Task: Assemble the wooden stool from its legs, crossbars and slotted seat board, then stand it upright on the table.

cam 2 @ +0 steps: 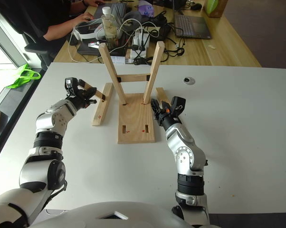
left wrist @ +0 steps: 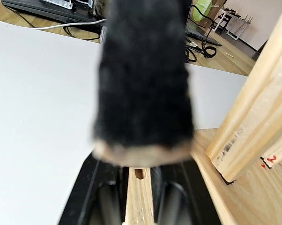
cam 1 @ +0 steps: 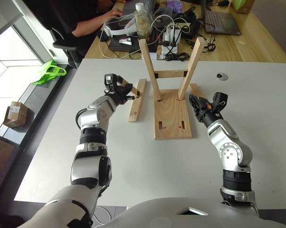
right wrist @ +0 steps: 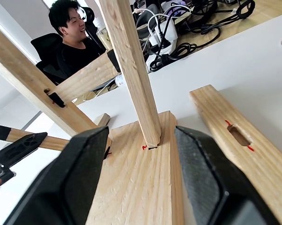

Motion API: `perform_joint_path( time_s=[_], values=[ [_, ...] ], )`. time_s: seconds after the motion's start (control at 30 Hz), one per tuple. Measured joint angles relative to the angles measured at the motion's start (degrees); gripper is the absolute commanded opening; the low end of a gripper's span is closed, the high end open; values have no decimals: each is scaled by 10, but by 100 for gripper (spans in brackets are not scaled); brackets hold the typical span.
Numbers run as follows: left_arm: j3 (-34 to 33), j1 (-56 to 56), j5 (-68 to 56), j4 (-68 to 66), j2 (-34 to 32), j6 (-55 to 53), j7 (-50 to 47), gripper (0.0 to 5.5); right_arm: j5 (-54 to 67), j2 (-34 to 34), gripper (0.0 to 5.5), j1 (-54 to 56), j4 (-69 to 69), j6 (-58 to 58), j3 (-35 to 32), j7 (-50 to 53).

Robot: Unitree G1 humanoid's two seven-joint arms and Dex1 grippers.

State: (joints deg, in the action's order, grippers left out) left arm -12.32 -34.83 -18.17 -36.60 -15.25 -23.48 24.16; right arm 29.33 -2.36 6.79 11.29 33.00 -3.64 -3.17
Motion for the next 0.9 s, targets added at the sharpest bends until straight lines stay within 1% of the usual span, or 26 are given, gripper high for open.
perform_joint_path(
  time_s=[0.13, 0.23, 0.33, 0.43, 0.57, 0.63, 0.77, 0.9],
  values=[
    [3, -2, 4, 5, 0, -7, -25, 40, -4, 0, 264, 0, -3, 0, 0, 0],
    [15, 1, 12, 37, -1, -46, -47, 40, -5, 0, 264, 1, -5, 0, -1, 0],
    [35, 32, 9, 137, -2, -134, -56, 40, -6, 1, 264, 1, -5, 0, -3, 0],
    [58, 81, -5, 267, -17, -236, -52, 40, -6, 2, 264, 1, -4, 0, -4, 2],
    [67, 108, -10, 372, -56, -348, -54, 40, -9, 1, 264, -1, 0, 0, -5, 4],
    [67, 108, -11, 398, -70, -381, -55, 40, -11, 0, 264, -4, 3, 0, -5, 7],
    [67, 103, -16, 446, -74, -414, -58, 40, -17, -3, 264, -20, 12, -1, -5, 15],
    [70, 121, -15, 449, -74, -416, -59, 40, -17, -6, 264, -20, 14, -2, -5, 16]
  ],
)
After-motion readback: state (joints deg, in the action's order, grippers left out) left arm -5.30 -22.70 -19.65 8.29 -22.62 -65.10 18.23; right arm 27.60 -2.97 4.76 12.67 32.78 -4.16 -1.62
